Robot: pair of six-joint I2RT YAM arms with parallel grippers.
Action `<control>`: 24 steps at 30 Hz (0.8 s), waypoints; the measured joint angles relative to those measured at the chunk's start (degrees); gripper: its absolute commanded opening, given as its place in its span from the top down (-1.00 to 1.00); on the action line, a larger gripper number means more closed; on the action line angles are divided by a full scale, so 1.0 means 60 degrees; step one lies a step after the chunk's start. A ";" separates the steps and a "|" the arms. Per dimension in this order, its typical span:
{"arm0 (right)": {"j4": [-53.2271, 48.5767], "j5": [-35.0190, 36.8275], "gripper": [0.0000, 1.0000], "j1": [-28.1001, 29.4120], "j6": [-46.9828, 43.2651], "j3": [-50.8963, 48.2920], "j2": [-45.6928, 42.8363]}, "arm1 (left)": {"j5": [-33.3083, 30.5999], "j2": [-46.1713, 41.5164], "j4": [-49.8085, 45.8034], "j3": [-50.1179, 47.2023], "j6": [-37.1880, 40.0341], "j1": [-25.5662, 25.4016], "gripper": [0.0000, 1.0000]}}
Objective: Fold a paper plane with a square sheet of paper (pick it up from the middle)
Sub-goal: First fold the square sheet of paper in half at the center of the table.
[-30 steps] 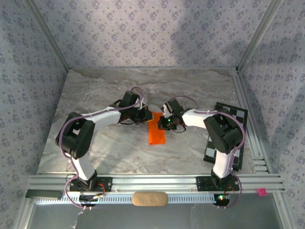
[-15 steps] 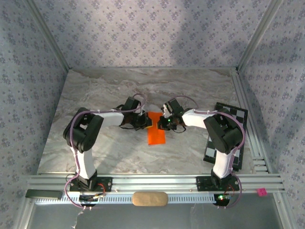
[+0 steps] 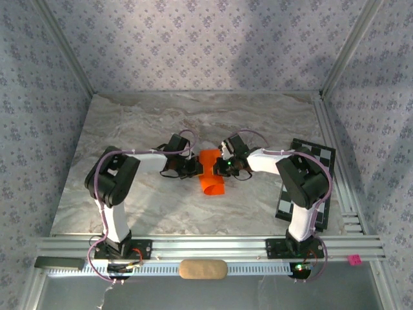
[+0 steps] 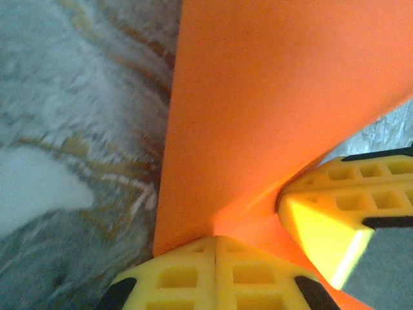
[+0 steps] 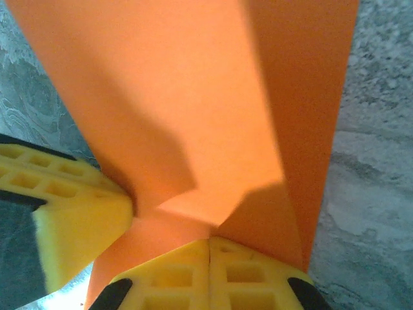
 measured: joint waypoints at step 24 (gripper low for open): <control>0.0127 0.0178 1.00 0.0044 0.0011 -0.0117 -0.0087 | 0.0474 -0.0080 0.0710 -0.0736 -0.0663 -0.0324 0.88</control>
